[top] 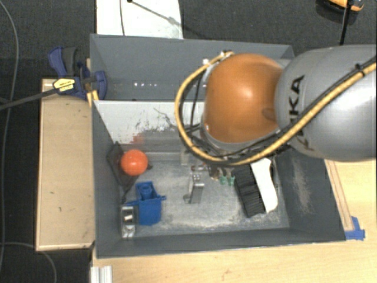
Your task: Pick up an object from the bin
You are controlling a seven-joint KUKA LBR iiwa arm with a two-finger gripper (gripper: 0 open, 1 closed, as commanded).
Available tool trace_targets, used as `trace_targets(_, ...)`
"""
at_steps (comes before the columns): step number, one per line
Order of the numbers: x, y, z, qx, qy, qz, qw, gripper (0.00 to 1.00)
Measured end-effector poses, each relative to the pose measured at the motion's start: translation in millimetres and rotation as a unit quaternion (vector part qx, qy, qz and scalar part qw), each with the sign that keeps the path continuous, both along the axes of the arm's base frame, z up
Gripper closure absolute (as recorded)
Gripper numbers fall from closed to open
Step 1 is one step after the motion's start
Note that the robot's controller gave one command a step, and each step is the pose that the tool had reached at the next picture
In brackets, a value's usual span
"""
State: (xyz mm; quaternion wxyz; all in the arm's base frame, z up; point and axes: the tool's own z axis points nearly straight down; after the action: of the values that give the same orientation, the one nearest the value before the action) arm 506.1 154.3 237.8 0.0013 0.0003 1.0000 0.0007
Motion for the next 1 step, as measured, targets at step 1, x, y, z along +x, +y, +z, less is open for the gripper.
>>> trace_targets(1,16.5,32.8,-39.0,0.000,-0.0026,0.030,0.9995,0.00)
